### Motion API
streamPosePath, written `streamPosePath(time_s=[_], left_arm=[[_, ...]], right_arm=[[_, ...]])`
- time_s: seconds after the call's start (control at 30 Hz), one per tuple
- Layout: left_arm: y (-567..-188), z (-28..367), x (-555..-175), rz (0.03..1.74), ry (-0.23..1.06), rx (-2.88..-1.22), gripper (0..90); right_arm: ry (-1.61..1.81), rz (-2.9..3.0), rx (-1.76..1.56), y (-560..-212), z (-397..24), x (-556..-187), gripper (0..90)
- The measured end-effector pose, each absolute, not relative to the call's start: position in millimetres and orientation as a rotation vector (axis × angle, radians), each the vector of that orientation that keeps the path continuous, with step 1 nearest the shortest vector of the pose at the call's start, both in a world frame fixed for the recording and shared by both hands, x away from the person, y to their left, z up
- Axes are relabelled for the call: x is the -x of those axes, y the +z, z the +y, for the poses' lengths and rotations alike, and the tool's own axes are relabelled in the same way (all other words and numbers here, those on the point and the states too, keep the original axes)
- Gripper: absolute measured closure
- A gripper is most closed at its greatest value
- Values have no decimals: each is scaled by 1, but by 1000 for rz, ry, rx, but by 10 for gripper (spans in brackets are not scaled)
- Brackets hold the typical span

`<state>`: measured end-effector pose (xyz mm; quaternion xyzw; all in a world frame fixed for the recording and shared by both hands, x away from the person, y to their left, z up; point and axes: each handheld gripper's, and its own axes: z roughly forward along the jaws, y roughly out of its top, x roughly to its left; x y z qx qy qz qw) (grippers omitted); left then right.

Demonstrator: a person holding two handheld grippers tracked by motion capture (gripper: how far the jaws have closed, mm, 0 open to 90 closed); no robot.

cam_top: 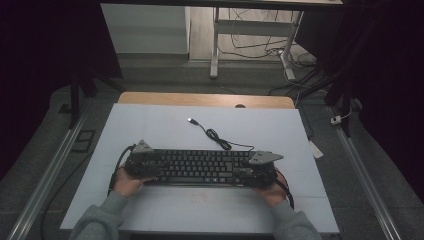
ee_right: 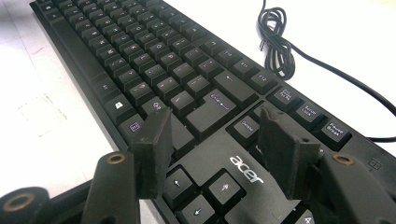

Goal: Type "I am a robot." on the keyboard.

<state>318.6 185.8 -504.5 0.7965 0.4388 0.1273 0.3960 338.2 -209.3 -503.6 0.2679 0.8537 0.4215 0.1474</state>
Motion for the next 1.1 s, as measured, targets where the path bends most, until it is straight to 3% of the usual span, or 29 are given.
streamPosePath(time_s=[0.33, 0.67, 1.1], left_arm=[[-506, 175, -326, 1032, 330, -2071, 626], [-507, 159, -336, 996, 326, -2158, 879], [-512, 147, -344, 995, 320, -2210, 885]], right_arm=[[1207, 2458, -772, -504, -209, -338, 454], [1198, 2464, -774, -505, -208, -339, 455], [1195, 2460, -770, -504, -209, -338, 454]])
